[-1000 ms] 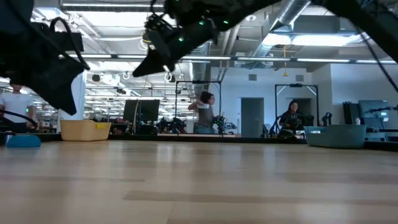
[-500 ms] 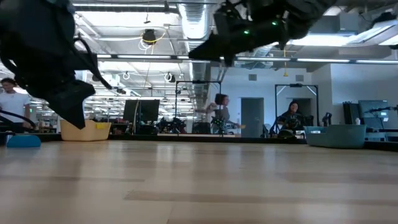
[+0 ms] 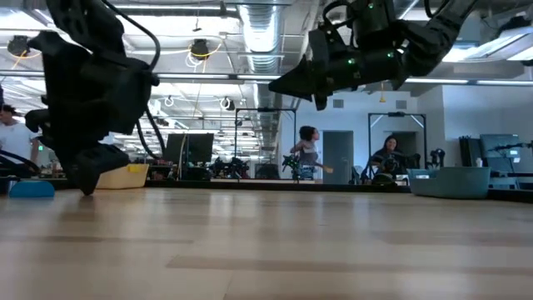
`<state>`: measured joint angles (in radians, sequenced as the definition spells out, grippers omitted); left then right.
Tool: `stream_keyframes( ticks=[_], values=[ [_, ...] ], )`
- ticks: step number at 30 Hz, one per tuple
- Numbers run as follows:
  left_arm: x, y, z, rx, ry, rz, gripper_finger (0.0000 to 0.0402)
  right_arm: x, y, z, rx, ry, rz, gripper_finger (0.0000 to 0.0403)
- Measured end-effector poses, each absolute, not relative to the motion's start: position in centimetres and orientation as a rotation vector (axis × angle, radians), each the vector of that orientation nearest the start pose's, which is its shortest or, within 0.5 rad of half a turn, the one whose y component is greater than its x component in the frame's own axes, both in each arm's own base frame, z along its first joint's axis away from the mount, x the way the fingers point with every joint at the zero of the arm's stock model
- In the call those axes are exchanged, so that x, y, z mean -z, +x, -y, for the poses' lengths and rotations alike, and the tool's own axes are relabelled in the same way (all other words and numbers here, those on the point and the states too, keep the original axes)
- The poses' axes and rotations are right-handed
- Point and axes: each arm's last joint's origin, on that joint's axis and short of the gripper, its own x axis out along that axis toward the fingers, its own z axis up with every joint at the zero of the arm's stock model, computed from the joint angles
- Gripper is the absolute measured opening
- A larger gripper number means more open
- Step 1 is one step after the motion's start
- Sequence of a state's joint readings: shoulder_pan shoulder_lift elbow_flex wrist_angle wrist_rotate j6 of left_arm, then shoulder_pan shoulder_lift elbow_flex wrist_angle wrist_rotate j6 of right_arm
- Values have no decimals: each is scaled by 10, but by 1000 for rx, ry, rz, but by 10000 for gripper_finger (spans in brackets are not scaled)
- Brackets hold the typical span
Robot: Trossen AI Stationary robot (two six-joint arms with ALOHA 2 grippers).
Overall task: Sort & place blocks by color
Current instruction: Put the blue block into the green bin
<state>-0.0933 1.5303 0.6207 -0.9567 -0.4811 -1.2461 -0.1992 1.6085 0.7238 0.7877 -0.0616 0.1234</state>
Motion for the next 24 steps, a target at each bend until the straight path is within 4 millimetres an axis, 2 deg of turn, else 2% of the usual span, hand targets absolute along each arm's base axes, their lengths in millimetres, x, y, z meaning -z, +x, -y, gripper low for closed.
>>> stream_keyframes(
  ticks=[6, 11, 17, 24],
  values=[
    [-124, 178, -7, -1214, -412, -1373, 246, -203, 321, 63, 139, 99, -128, 36],
    [-140, 164, -3, -1131, -532, -1438, 256, -201, 321, 63, 141, 88, -142, 36],
    [-164, 153, 1, -1041, -642, -1356, 259, -199, 321, 63, 139, 66, -166, 36],
    [-168, 148, 2, -966, -696, -1352, 259, -198, 321, 63, 137, 42, -183, 36]
  ],
)
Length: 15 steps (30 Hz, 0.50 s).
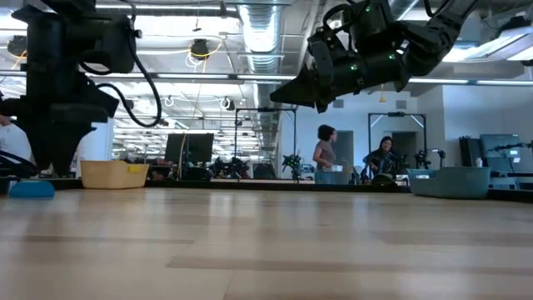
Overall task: Sort & place blocks by color
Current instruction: Put the blue block into the green bin
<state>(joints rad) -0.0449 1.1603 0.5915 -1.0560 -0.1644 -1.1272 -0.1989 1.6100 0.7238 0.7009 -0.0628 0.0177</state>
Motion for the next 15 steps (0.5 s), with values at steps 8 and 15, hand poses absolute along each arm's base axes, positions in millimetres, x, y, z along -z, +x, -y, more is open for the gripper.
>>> stream_keyframes(
  ticks=[8, 15],
  values=[
    [-161, 150, 1, -922, -680, -1445, 259, -196, 320, 63, 137, 41, -196, 36],
    [-152, 154, 0, -891, -602, -1527, 259, -196, 320, 63, 138, 45, -203, 36]
  ],
)
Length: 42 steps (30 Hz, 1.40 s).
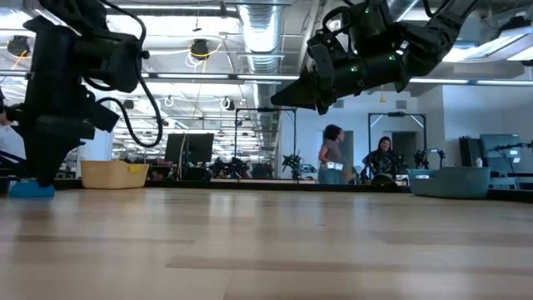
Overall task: Sort & place blocks by color
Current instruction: Put the blue block into the green bin
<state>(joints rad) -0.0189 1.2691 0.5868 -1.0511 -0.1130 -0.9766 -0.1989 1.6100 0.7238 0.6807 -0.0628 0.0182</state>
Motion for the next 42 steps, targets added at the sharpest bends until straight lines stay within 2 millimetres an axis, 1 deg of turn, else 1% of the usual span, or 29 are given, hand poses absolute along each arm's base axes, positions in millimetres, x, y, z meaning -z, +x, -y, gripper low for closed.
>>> stream_keyframes(
  ticks=[4, 9, 12, 17, 23, 30, 38, 42],
  values=[
    [-144, 159, -1, -902, -579, -1560, 259, -196, 320, 63, 138, 45, -203, 36],
    [-134, 168, -1, -820, -567, -1596, 259, -196, 320, 63, 138, 45, -203, 36],
    [-133, 171, -1, -790, -548, -1607, 255, -196, 320, 63, 138, 45, -204, 36],
    [-140, 179, -1, -788, -565, -1585, 224, -196, 320, 63, 138, 45, -204, 36],
    [-141, 186, 3, -667, -617, -1563, 180, -196, 320, 63, 140, 44, -204, 36],
    [-141, 183, 1, -666, -555, -1588, 172, -196, 320, 63, 142, 44, -204, 36],
    [-141, 183, 3, -489, -475, -1650, 172, -196, 320, 63, 142, 45, -204, 36],
    [-142, 178, 5, -430, -527, -1729, 172, -196, 320, 63, 142, 45, -204, 35]
  ],
)
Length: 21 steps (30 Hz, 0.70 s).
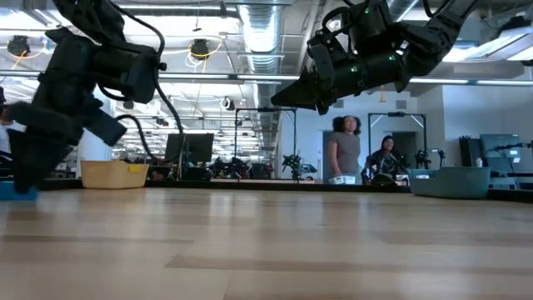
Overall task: Sort & place blocks by color
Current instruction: Put the blue block into the green bin
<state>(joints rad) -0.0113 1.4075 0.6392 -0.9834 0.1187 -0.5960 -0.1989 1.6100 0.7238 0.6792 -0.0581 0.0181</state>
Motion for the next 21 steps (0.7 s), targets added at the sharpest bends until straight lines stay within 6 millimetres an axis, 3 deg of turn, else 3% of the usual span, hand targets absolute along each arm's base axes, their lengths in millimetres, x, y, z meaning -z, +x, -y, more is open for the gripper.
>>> stream_keyframes(
  ticks=[7, 14, 21],
  values=[
    [-143, 173, 5, -405, -483, -1780, 187, -196, 320, 63, 146, 44, -205, 35],
    [-143, 174, 5, -364, -416, -1771, 252, -195, 320, 63, 147, 45, -215, 35],
    [-143, 171, 9, -163, -386, -1830, 285, -194, 320, 63, 148, 45, -218, 35]
  ],
)
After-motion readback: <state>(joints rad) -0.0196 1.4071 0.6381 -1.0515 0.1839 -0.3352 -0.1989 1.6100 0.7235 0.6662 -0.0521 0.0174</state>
